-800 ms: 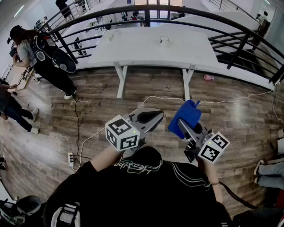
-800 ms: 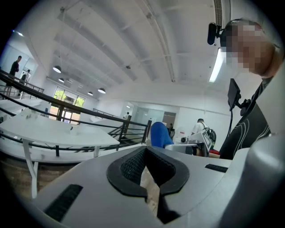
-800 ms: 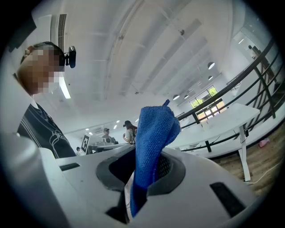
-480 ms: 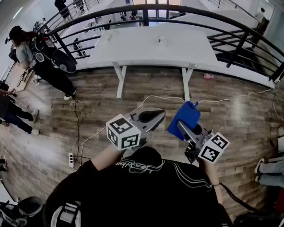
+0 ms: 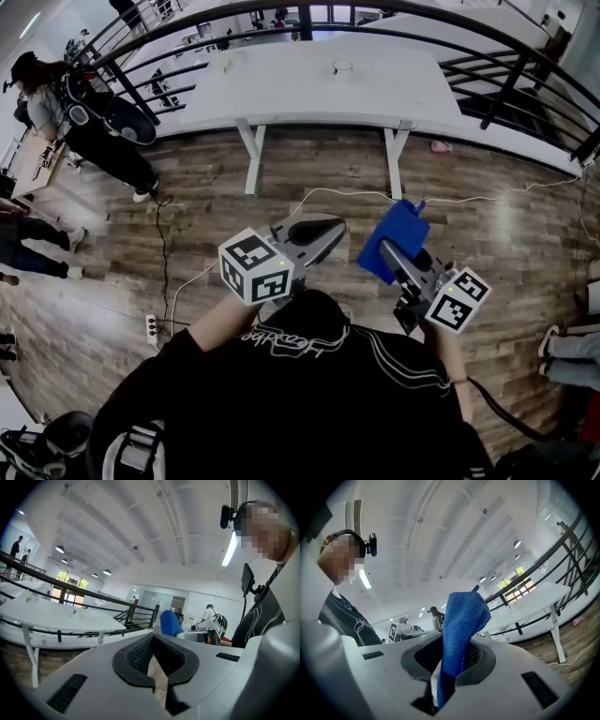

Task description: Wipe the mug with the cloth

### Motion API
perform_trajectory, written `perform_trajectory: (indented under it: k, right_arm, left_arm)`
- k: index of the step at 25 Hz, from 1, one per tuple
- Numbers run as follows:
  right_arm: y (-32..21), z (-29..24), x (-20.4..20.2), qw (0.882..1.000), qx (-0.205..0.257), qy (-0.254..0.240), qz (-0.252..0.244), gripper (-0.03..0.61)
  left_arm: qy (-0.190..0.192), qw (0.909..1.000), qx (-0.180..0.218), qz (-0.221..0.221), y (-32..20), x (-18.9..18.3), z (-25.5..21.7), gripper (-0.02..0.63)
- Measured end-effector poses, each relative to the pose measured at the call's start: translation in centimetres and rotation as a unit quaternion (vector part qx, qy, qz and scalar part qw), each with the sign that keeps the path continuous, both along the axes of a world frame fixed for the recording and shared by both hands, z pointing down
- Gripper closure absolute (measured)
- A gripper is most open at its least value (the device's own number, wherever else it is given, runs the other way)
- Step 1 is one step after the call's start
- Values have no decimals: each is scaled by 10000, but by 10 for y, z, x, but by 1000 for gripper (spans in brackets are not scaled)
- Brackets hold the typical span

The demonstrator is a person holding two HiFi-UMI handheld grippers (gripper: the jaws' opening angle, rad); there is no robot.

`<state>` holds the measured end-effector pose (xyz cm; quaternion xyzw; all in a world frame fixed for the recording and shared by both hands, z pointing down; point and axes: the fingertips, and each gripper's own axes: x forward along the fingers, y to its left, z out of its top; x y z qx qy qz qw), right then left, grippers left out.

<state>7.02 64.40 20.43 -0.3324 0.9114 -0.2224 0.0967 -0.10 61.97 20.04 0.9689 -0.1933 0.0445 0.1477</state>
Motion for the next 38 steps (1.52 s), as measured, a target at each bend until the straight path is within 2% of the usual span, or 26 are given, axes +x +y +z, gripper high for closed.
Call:
perform_trajectory:
  k: [11, 18, 21, 26, 33, 38]
  right_arm:
    - [-45, 0, 18, 9999, -20, -9, 163, 525]
    - [-123, 22, 25, 9995, -151, -22, 275, 525]
    - [-189, 35, 19, 9992, -243, 12, 304, 525]
    - [-309, 63, 14, 9973, -648, 1, 342, 525]
    - [-494, 69, -7, 9962, -832, -68, 237, 525]
    - [-596, 61, -1, 9954, -869, -12, 396, 525]
  left_arm:
    - [-70, 9997, 47, 222, -42, 18, 5, 607]
    - [5, 9996, 0, 300, -119, 22, 25, 607]
    - [26, 9995, -135, 271, -186, 11, 43, 606]
    - [74, 9989, -445, 130, -320, -3, 68, 607]
    - [-175, 9992, -348, -20, -514, -39, 83, 607]
    - [-177, 9988, -449, -119, -626, -52, 83, 606]
